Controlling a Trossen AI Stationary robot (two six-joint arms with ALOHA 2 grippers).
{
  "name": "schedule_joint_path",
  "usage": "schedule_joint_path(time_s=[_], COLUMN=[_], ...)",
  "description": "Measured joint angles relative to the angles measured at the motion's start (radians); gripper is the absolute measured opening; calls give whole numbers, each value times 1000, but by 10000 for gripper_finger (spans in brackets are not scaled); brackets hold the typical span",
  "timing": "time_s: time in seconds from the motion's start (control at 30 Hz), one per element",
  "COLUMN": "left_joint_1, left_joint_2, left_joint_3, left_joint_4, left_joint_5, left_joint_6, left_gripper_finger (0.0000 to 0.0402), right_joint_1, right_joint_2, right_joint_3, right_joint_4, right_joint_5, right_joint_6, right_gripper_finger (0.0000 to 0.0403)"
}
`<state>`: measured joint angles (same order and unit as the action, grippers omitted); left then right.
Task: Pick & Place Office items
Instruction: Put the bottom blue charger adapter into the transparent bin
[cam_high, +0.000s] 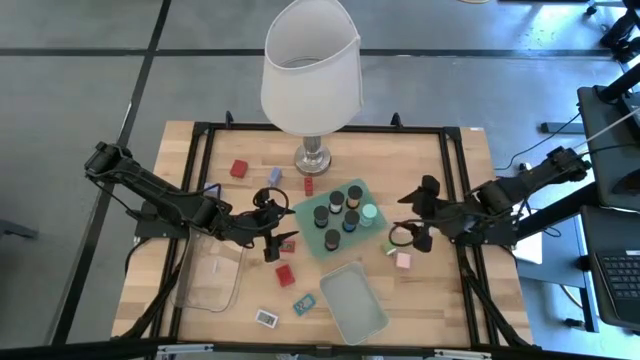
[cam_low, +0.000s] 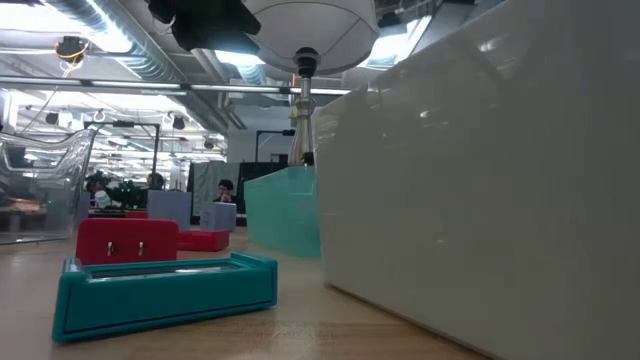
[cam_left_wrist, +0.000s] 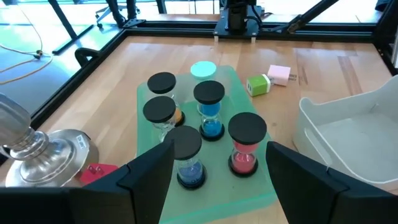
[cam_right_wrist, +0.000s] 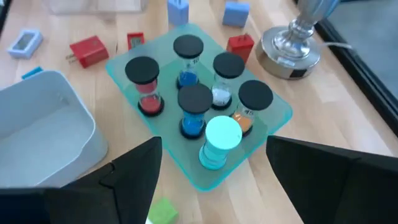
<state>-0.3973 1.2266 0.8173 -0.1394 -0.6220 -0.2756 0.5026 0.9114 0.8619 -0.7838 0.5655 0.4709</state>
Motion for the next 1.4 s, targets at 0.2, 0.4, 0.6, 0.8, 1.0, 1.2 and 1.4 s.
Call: schedule_joint_path(time_s=[0.2, 0.4, 0.6, 0.8, 1.0, 1.2, 1.4], left_joint_1=[0, 0, 12, 120, 233, 290, 307], left_joint_2=[0, 0, 0, -1, -1, -1, -1], left_joint_3=[0, 0, 0, 0, 0, 0, 0], left_joint_4=[-1, -7, -107, -305, -419, -453, -483], left_joint_5=[0, -28, -127, 31, 125, 215, 206], left_joint_6=[0, 0, -123, -314, -340, -343, -352], left_gripper_finger=[251, 251, 251, 251, 251, 251, 252], right_joint_1=[27, 50, 58, 58, 57, 57, 57], right_joint_2=[-119, -201, -222, -220, -219, -217, -217], right_joint_3=[-133, -250, -372, -410, -412, -412, -412], right_joint_4=[119, 212, 343, 349, 350, 350, 350], right_joint_5=[54, 131, 208, 205, 259, 199, 68], right_joint_6=[-8, -7, 28, 117, 124, 122, 120], right_gripper_finger=[291, 291, 291, 291, 291, 291, 291])
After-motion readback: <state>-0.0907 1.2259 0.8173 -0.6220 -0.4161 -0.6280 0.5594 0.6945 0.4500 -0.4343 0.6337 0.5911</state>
